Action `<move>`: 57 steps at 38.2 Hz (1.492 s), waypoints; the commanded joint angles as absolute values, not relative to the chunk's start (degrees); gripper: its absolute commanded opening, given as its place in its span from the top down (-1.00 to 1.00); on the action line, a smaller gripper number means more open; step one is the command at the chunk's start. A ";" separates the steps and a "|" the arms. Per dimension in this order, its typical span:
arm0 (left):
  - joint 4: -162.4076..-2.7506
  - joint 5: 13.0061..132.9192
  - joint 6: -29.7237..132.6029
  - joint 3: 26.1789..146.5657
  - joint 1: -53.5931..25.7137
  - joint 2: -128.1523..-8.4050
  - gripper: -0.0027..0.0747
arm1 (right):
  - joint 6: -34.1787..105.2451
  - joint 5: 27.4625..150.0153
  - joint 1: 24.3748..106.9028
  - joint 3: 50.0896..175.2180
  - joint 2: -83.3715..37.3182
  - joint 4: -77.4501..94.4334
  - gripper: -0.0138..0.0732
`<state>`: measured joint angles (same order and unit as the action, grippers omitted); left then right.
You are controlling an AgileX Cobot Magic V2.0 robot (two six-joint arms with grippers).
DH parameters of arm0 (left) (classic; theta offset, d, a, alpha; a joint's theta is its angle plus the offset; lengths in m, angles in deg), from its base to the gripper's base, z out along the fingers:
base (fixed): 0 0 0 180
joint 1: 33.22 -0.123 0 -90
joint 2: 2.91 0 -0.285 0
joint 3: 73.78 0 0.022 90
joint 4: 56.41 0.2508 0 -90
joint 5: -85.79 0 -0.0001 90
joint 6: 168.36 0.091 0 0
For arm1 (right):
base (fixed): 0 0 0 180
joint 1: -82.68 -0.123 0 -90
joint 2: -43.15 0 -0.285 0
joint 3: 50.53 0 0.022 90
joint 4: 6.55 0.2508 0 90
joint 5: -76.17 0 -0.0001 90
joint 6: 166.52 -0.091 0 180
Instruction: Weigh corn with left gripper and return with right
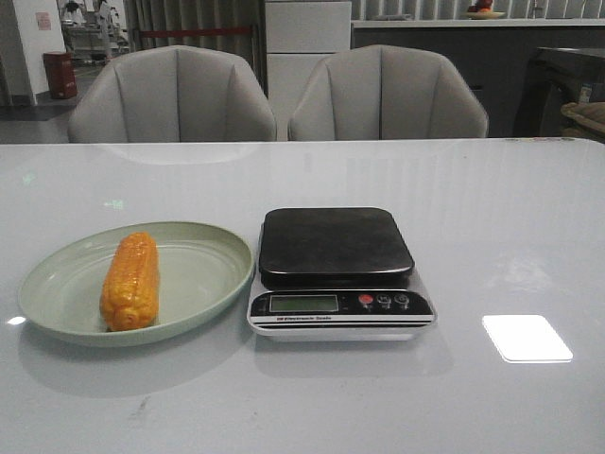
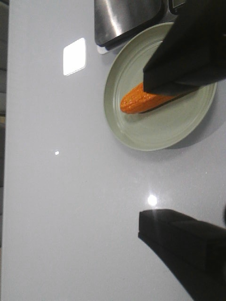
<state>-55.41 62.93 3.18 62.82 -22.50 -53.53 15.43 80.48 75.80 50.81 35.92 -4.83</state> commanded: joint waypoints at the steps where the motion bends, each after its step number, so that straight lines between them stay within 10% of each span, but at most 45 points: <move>1: -57.24 65.16 2.83 67.32 -19.93 -57.96 -0.53 | 15.52 75.71 76.24 50.18 36.97 -5.41 0.25; 45: -65.90 53.29 2.83 91.27 -9.19 -108.14 -0.51 | 15.52 75.71 76.24 50.18 36.97 -5.41 0.25; 57: -69.00 51.51 3.69 94.44 -8.96 -112.65 0.44 | 15.52 75.71 76.24 50.18 36.97 -5.41 0.25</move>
<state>-67.66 51.27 3.40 91.67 -9.47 -114.33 15.43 80.48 75.80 50.81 35.92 -4.83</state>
